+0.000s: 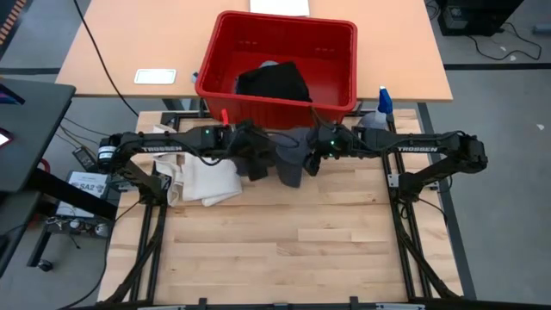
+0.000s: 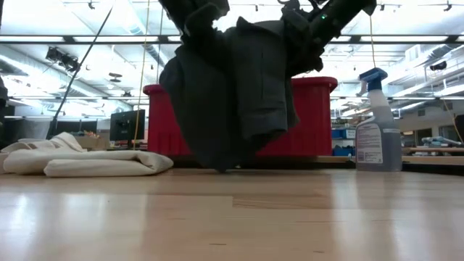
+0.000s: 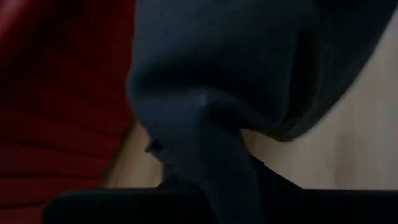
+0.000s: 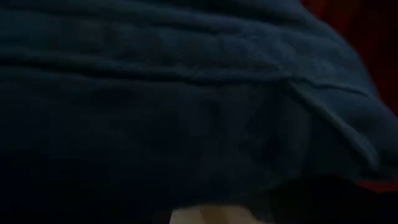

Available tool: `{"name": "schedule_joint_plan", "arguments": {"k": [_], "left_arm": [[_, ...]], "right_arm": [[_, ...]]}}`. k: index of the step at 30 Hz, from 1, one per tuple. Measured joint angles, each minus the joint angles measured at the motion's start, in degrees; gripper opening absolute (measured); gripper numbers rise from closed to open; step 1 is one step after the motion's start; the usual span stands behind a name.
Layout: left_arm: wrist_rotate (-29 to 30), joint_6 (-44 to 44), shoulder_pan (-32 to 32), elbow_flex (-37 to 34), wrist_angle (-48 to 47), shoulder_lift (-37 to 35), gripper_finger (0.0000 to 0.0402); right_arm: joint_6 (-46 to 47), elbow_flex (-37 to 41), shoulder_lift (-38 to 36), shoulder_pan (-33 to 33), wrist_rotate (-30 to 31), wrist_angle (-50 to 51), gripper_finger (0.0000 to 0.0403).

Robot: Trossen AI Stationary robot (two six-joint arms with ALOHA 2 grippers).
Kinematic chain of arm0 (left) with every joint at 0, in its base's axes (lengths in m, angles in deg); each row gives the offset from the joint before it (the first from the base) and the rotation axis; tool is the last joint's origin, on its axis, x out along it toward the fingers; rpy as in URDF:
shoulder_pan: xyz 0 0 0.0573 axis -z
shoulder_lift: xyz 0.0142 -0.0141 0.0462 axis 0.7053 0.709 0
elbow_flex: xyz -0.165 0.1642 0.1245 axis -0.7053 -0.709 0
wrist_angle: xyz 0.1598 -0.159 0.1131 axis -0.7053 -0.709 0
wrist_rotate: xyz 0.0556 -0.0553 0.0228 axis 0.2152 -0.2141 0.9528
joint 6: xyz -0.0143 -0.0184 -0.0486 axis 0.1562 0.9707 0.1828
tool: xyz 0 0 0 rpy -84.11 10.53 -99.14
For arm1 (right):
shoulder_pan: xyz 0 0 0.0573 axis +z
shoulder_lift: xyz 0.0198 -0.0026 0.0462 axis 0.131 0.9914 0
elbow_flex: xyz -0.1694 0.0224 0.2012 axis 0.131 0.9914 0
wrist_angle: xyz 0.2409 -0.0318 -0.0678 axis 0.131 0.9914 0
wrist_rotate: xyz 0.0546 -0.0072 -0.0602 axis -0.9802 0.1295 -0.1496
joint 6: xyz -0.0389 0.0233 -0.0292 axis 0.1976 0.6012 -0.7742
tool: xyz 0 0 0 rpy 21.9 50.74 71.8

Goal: Sort clothes
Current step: Remove the gray pants from the red bin

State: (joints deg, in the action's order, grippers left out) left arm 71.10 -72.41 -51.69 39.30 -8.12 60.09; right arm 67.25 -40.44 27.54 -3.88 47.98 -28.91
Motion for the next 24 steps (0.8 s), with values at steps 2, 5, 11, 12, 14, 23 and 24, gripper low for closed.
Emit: {"name": "schedule_joint_plan", "arguments": {"k": [2,5,11,12,14,23,24], "left_arm": [[2.3,-0.1,1.4,0.0,-0.3,-0.6,0.0027],[3.4,-0.1,5.9,0.0,-1.2,-1.0,0.0027],[1.9,3.8,16.4,-9.0,1.1,3.0,0.0036],[1.6,5.5,17.7,-10.9,2.5,3.7,0.0039],[0.2,9.1,20.2,-13.5,4.7,4.5,0.0049],[-8.9,16.9,28.6,-17.7,7.4,6.6,0.0142],[-9.1,17.2,29.5,-17.3,6.8,6.6,0.0159]], "right_arm": [[-1.6,-0.3,-0.1,0.0,0.4,0.9,0.0215],[-2.7,-0.3,-0.4,1.9,-1.2,5.2,0.0215],[-0.7,4.5,-0.4,8.9,-7.5,11.0,0.0215],[0.5,5.6,-0.4,10.2,-9.0,11.1,0.0215],[3.0,7.2,-0.4,12.6,-12.2,12.5,0.0215],[9.4,9.2,-0.3,18.6,-15.2,17.8,0.0215],[10.0,9.2,-0.3,18.6,-15.2,17.8,0.0215]]}}
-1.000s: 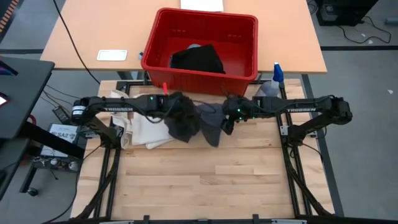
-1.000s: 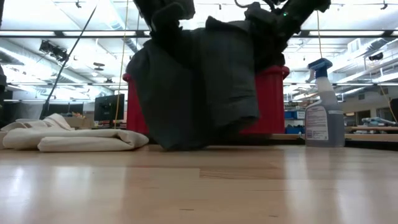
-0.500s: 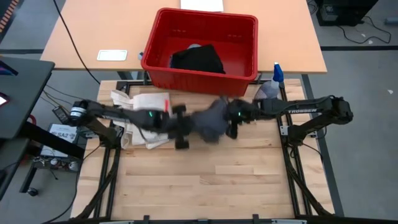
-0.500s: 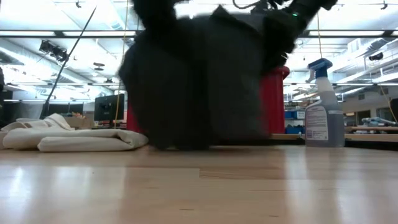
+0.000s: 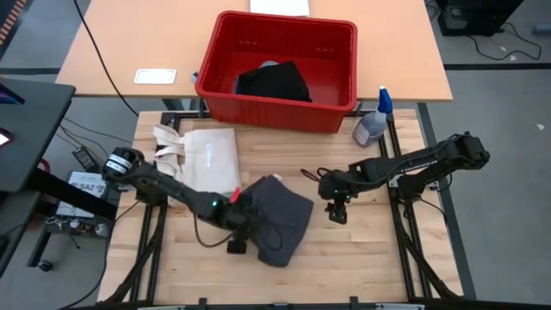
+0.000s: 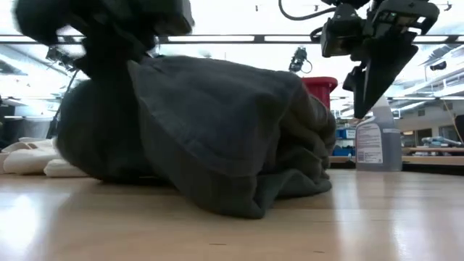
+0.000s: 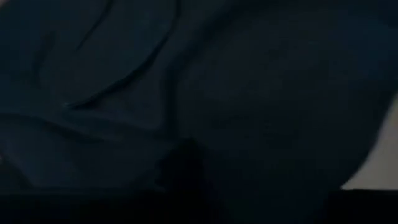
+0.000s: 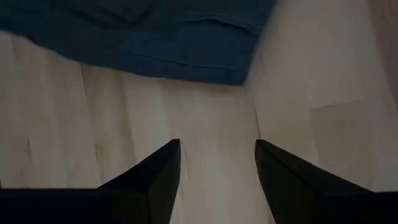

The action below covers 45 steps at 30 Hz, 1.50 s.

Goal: Sort clothes
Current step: Remove the gray pants from the red bin, then remove the black shirt from the red bin

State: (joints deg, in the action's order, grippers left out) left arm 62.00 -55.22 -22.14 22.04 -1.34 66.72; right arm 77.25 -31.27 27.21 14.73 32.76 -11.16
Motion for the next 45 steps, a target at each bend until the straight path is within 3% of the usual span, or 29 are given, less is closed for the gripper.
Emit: {"name": "schedule_joint_plan", "arguments": {"k": [6,11,15,19,28,31,33,39,45], "left_arm": [[-1.5,0.9,4.7,3.8,-4.7,-1.0,0.0276],[-3.0,0.9,4.3,7.9,-16.3,-0.9,0.0343],[-5.1,-3.6,2.9,10.3,-23.4,-1.5,0.0356],[-3.1,-5.2,0.3,10.4,-25.1,-4.6,0.0357],[17.3,-5.0,-7.6,10.4,-24.4,-16.3,0.0357],[20.8,-4.9,-12.6,10.4,-22.9,-19.0,0.0357],[18.2,-3.9,-17.6,10.4,-20.0,-20.5,0.0357],[0.5,-5.5,-35.6,10.7,-6.7,-21.5,0.0357],[-1.7,-11.3,-49.2,11.3,9.5,-21.2,0.0357]], "right_arm": [[2.9,0.0,0.0,-0.9,-0.4,-2.3,0.0215],[4.4,-0.1,-0.2,-3.2,-6.1,-2.3,0.0215],[5.9,-1.8,-0.8,-5.8,-10.5,-0.6,0.0215],[5.3,-8.3,-0.8,-7.8,-8.6,0.3,0.0215],[-0.5,-25.4,-0.8,-14.6,7.9,-1.7,0.0215],[-0.6,-28.2,-0.8,-18.2,10.9,-6.3,0.0215],[-0.9,-29.0,-0.8,-21.1,11.7,-11.3,0.0215],[-0.2,-29.1,-0.2,-31.8,9.5,-24.1,0.0215],[-6.9,-29.1,1.0,-39.4,5.8,-33.4,0.0215]]}}
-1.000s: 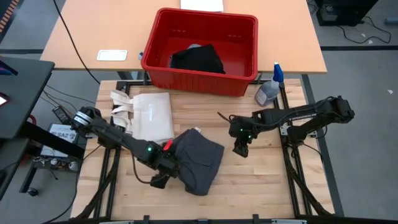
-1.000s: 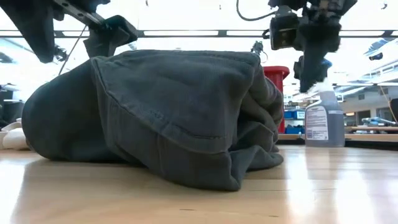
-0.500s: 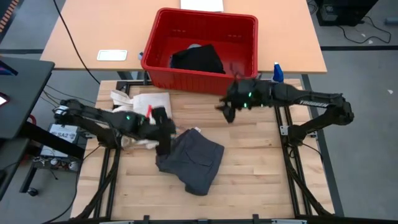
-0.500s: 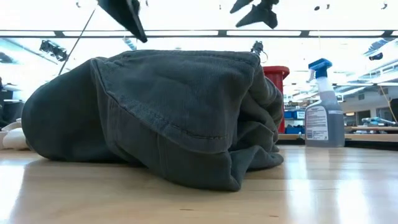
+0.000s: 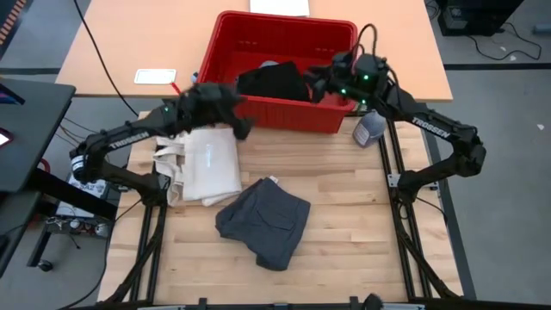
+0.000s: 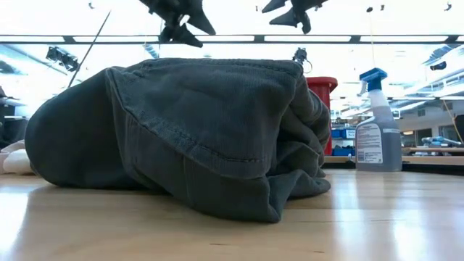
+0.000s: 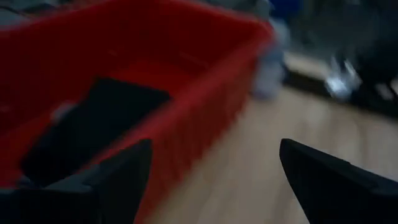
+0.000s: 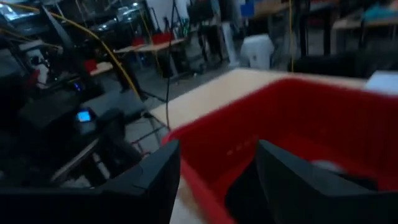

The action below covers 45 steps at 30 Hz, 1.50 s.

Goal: Sort clothes
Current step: Remove the black shirt from the red bin

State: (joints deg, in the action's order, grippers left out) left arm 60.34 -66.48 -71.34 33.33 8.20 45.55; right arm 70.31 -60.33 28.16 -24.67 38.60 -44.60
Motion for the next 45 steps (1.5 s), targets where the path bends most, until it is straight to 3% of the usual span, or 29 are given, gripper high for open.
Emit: {"name": "schedule_joint_plan", "arguments": {"k": [5,10,21,28,33,41,45], "left_arm": [[-8.8,5.9,-11.8,0.0,3.8,3.6,0.0356],[-15.9,7.5,-17.4,3.9,4.3,10.3,0.0349],[-16.9,-1.4,-22.9,28.8,-7.0,30.6,0.0305],[-22.0,-2.9,-27.7,36.0,-8.0,40.7,0.0304],[-22.0,-6.5,-29.5,36.3,-8.2,45.2,0.0304],[-21.6,-9.2,-29.5,36.3,-11.8,49.2,0.0304],[-20.9,-9.2,-29.5,36.3,-13.4,51.4,0.0304]], "right_arm": [[-6.3,0.0,1.8,-4.7,-5.5,-5.3,0.0215],[-7.5,-5.6,9.1,-9.2,-12.5,-1.4,0.0214],[-9.3,-23.7,29.2,-16.6,-16.3,7.0,0.0215],[-6.5,-32.0,39.7,-19.4,-19.0,7.6,0.0221],[-5.9,-35.9,45.3,-20.5,-19.7,9.8,0.0258],[-2.9,-36.6,51.1,-22.4,-20.0,11.1,0.0383],[-0.6,-36.7,53.3,-23.9,-19.3,13.8,0.0392]]}}
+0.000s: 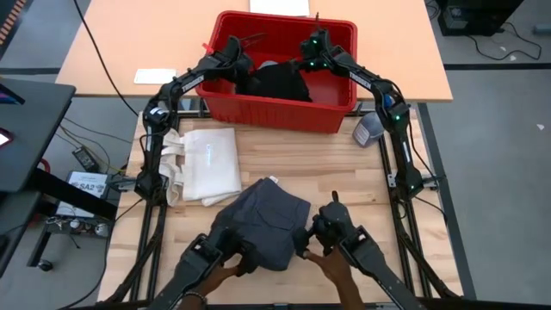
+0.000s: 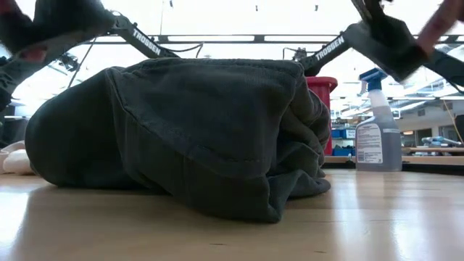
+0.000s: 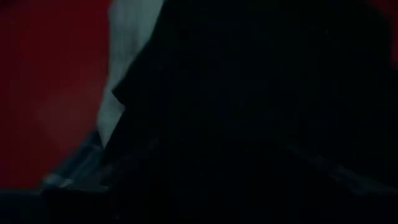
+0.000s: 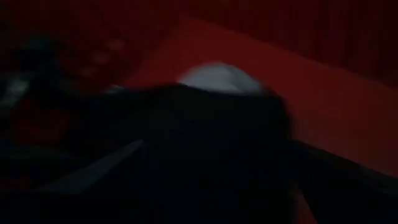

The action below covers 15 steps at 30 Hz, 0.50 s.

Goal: Sort clothes
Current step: Remove the black shirt from the red bin

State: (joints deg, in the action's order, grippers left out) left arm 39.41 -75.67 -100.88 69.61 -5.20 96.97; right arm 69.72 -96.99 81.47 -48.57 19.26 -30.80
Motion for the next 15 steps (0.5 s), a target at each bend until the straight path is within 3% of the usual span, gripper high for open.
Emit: {"name": "schedule_joint_plan", "arguments": {"k": [8,15], "left_arm": [[2.1,0.0,0.0,0.1,-3.0,2.0,0.0304],[2.5,-1.1,-0.1,0.1,-3.9,2.0,0.0304]], "right_arm": [[-3.3,0.0,1.1,-0.8,4.0,5.1,0.0384],[-2.4,0.0,3.4,-0.8,-7.0,6.2,0.0384]]}}
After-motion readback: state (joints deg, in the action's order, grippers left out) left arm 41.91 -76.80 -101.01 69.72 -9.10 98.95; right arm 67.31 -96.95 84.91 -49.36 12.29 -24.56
